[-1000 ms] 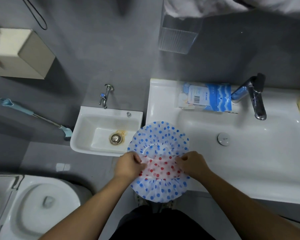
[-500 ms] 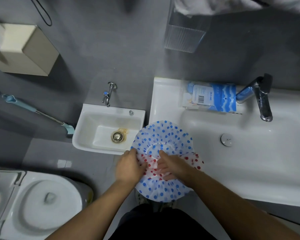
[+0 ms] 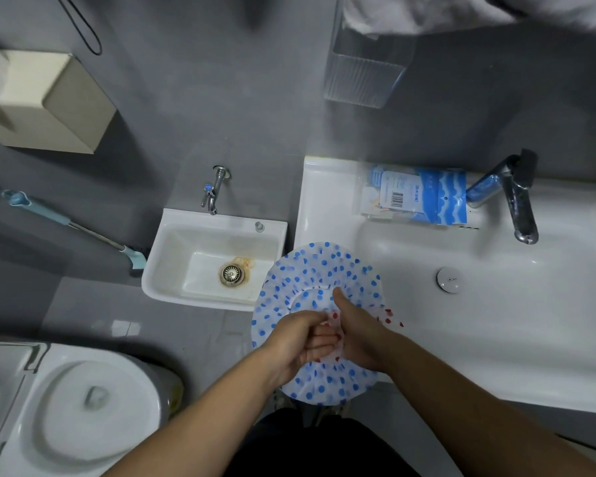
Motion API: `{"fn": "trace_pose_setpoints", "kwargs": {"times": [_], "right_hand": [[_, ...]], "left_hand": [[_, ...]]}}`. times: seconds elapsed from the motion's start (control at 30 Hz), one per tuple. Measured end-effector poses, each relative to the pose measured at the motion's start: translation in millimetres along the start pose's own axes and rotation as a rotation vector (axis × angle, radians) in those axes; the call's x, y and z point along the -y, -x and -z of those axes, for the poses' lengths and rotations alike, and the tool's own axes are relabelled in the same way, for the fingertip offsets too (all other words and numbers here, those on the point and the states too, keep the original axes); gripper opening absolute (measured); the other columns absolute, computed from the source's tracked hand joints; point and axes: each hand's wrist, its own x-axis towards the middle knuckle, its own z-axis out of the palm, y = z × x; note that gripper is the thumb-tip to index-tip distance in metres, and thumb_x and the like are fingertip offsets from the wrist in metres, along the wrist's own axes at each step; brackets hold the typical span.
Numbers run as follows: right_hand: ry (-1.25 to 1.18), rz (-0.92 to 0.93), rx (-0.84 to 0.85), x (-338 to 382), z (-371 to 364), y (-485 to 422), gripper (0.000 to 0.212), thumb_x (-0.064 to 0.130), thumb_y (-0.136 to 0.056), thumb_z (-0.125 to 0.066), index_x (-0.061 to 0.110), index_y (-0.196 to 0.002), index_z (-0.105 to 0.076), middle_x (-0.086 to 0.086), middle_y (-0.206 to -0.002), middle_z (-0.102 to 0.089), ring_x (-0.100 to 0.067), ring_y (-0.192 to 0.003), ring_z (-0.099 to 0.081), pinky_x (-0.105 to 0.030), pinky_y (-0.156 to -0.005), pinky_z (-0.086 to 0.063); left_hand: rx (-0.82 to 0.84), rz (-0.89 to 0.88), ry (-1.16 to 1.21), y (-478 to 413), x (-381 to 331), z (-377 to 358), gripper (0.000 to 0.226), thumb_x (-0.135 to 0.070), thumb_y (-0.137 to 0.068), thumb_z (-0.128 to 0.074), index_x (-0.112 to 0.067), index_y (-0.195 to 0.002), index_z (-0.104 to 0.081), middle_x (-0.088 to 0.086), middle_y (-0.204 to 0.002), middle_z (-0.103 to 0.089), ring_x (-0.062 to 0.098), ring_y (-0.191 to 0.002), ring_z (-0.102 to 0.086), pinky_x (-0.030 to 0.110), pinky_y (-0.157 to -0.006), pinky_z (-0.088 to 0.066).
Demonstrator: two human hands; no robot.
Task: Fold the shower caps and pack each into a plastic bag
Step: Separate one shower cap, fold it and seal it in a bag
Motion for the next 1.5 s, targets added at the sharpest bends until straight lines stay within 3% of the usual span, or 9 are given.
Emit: {"fn": "trace_pose_setpoints", "kwargs": {"times": [0.33,0.43,0.53,0.73,0.93,1.03,1.13,1.27,1.5], "right_hand": [[0.777,0.361,-0.428,4,-2,29,0.035,0.037,-0.099,-0.041,0.012,-0.099,-0.066,-0.008,-0.098,-0.07,-0.011,-0.082,-0.063,-0.025,-0.075,-0.05],[1.155,0.586,-0.791,13,27,34,0.028,0.038,-0.091,-0.055,0.018,-0.107,-0.068,-0.002,-0.105,-0.067,-0.016,-0.098,-0.062,-0.033,-0.088,-0.051],[1.444,0.357,-0.834,22,55,35,0.049,0.057,-0.083,-0.058,0.022,-0.117,-0.063,-0.002,-0.114,-0.066,-0.023,-0.109,-0.057,-0.039,-0.096,-0.044],[1.189,0.211,-0.563,30,55,38,0.039,0.05,-0.083,-0.063,0.013,-0.07,-0.06,-0.001,-0.063,-0.058,-0.013,-0.054,-0.055,-0.026,-0.062,-0.05],[0.416,0.204,-0.363,17,12,28,0.035,0.037,-0.094,-0.053,0.006,-0.091,-0.068,-0.009,-0.086,-0.071,-0.023,-0.08,-0.066,-0.039,-0.081,-0.056],[0.003,0.167,-0.471,9,11,16,0.016,0.017,-0.09,-0.055,0.004,-0.083,-0.061,-0.008,-0.07,-0.062,-0.02,-0.064,-0.059,-0.033,-0.06,-0.051],[0.149,0.209,-0.514,-2,13,17,0.016,0.011,-0.089,-0.054,0.005,-0.076,-0.06,-0.009,-0.071,-0.061,-0.021,-0.063,-0.057,-0.032,-0.058,-0.048],[0.113,0.216,-0.348,-9,1,21,0.037,0.031,-0.098,-0.05,0.0,-0.096,-0.07,-0.02,-0.092,-0.075,-0.037,-0.089,-0.072,-0.047,-0.083,-0.059],[-0.05,0.136,-0.237,-5,6,11,0.053,0.049,-0.1,-0.037,0.005,-0.112,-0.063,-0.019,-0.108,-0.072,-0.034,-0.1,-0.07,-0.046,-0.086,-0.057]], "left_hand": [[0.052,0.033,0.088,-11,8,7,0.036,-0.006,-0.095,-0.039,-0.004,-0.124,-0.06,0.014,-0.105,-0.07,0.023,-0.091,-0.07,0.045,-0.102,-0.051],[0.076,0.044,0.102,-13,7,9,0.03,-0.013,-0.095,-0.041,-0.004,-0.119,-0.058,0.017,-0.107,-0.063,0.031,-0.092,-0.065,0.05,-0.103,-0.05],[0.095,0.054,0.113,-11,6,10,0.032,-0.02,-0.096,-0.042,-0.004,-0.118,-0.059,0.019,-0.112,-0.064,0.037,-0.107,-0.063,0.052,-0.106,-0.047],[0.11,0.04,0.102,-9,7,8,0.035,-0.027,-0.097,-0.044,-0.007,-0.121,-0.06,0.017,-0.115,-0.064,0.032,-0.103,-0.063,0.047,-0.099,-0.05],[0.119,0.023,0.085,-8,13,10,0.047,-0.036,-0.097,-0.045,-0.005,-0.13,-0.061,0.019,-0.118,-0.067,0.033,-0.105,-0.062,0.043,-0.094,-0.049],[0.129,0.01,0.102,-8,14,12,0.046,-0.036,-0.097,-0.046,-0.008,-0.131,-0.06,0.017,-0.117,-0.069,0.032,-0.101,-0.064,0.043,-0.095,-0.05],[0.131,0.014,0.133,-8,13,13,0.048,-0.042,-0.099,-0.044,-0.006,-0.128,-0.06,0.013,-0.103,-0.074,0.029,-0.091,-0.067,0.045,-0.1,-0.047],[0.252,0.041,0.14,-2,9,19,0.065,-0.054,-0.101,-0.033,-0.004,-0.129,-0.063,0.024,-0.128,-0.066,0.039,-0.123,-0.061,0.054,-0.112,-0.039],[-0.374,-0.355,-0.537,5,-18,24,0.029,-0.032,-0.093,-0.055,-0.008,-0.079,-0.062,0.007,-0.073,-0.065,0.022,-0.069,-0.062,0.05,-0.087,-0.057]]}}
